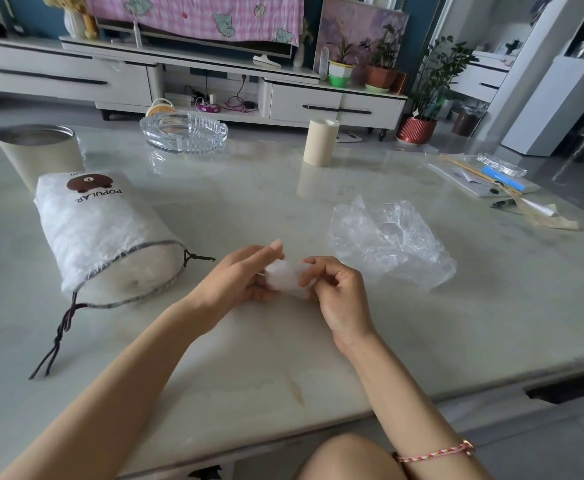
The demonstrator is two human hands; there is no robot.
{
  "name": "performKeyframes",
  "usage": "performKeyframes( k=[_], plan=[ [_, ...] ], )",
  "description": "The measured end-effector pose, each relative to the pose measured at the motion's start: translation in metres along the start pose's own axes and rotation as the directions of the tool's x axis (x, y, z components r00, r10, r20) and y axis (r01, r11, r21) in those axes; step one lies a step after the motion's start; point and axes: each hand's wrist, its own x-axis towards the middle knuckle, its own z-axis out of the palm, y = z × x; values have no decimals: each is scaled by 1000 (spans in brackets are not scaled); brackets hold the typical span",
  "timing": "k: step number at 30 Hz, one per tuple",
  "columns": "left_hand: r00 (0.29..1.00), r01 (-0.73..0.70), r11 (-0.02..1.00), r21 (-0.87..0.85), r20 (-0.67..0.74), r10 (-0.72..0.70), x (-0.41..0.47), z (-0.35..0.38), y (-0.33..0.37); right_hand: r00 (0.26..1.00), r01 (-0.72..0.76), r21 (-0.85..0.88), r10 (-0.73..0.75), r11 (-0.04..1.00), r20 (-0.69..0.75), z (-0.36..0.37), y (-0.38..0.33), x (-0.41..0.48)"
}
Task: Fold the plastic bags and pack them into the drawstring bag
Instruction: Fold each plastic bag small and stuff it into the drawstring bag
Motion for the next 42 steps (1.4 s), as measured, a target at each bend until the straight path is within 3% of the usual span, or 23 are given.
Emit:
performKeyframes(
  k=[3,6,10,12,14,17,20,23,26,28,30,31,32,34,35,37,39,42],
  plan=[
    [998,-34,990,136,54,27,-2,-1,-3,1000,15,-3,-15,1000,-2,0,-1,-1],
    [997,-73,981,177,11,72,-2,-2,-4,1000,-15,21,15,1000,5,0,-4,-3],
    [987,-125,968,216,-75,144,-4,-6,-4,994,-104,219,109,970,-14,0,-6,-1],
    [982,-146,960,237,-86,171,-8,-8,-5,992,-124,165,124,978,8,0,-7,-1],
    [980,-159,957,243,-83,183,-15,-9,-8,985,-121,32,116,992,125,5,-10,-4],
    [971,-159,955,252,-137,197,-24,-6,-10,972,-43,-86,61,995,227,12,-11,-14],
    [956,-167,973,157,-216,198,-41,-9,-10,949,-39,-123,76,992,307,16,-20,-25],
    [956,-186,979,85,-213,200,-65,-14,-16,859,-80,-162,151,984,490,20,-39,-33],
    [975,-99,980,-172,-214,61,-89,-25,-17,836,-53,-136,119,989,536,36,-58,-42],
    [978,24,975,-220,-196,-68,-104,-29,-15,834,-93,-37,99,995,543,52,-64,-47],
    [951,24,999,43,-309,-10,-119,-36,-17,832,-188,81,115,979,543,69,-67,-49],
    [901,-29,957,289,-407,150,-124,-40,-17,847,-216,114,128,970,516,77,-69,-46],
    [780,-77,832,549,-487,393,-129,-46,-20,865,-221,114,141,969,482,84,-66,-48],
    [491,-56,489,871,-402,773,-129,-70,-17,901,-156,69,113,985,420,97,-60,-43],
    [443,-34,383,923,-330,834,-125,-83,-18,904,-139,56,104,989,414,103,-57,-43],
    [540,-3,334,943,-279,794,-107,-108,-24,903,-144,22,122,989,413,115,-47,-43],
    [612,-1,371,928,-293,735,-92,-122,-29,915,-83,-39,92,996,394,125,-37,-44],
    [619,-54,398,916,-282,733,-76,-128,-35,932,250,-137,-200,959,301,138,-36,-38]
  ],
)
